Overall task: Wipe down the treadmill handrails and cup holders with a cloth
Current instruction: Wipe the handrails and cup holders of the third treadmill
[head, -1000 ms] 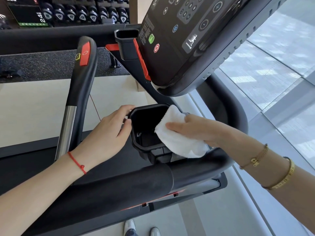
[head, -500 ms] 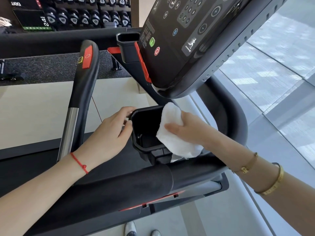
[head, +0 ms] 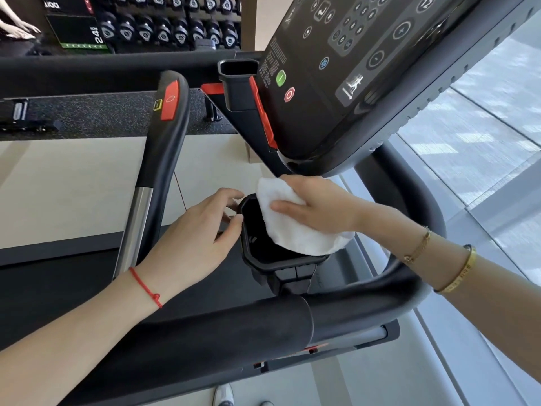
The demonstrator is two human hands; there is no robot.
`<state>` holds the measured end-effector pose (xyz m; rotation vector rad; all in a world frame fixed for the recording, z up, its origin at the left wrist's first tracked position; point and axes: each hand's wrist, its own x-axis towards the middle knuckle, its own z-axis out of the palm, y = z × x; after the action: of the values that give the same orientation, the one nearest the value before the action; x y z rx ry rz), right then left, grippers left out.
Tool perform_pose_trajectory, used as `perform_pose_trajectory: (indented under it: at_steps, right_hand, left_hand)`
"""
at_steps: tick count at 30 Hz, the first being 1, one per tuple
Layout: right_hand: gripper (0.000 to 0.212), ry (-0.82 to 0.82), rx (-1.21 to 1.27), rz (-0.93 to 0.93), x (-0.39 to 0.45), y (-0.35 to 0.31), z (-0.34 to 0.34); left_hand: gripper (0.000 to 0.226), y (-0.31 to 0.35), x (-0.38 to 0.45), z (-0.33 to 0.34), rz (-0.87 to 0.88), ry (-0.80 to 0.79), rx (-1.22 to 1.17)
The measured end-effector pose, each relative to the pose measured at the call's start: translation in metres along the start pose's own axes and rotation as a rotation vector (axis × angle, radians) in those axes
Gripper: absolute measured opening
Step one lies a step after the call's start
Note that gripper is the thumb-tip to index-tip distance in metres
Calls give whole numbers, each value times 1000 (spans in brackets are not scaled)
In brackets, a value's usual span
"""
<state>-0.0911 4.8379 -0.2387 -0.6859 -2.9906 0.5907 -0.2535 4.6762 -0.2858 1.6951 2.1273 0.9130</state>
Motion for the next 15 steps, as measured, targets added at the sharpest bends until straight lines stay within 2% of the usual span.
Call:
perform_pose_trajectory:
  at_steps: [6,9,11,15]
  right_hand:
    - [31,-136,-259,-126,33,-20,1]
    - [26,-219,-247,-150,44,-23,-4]
    - [28,-200,-237,-141,43,-21,-4]
    - [35,-57,-294,-106,34,-17,5]
  left_hand:
    - [24,0,-2,-5,-17,68,76]
    - [19,1,-1,-7,-19,64,65]
    - [18,1,-1,-8,-19,57,61]
    - [20,0,-1,-8,-16,41,39]
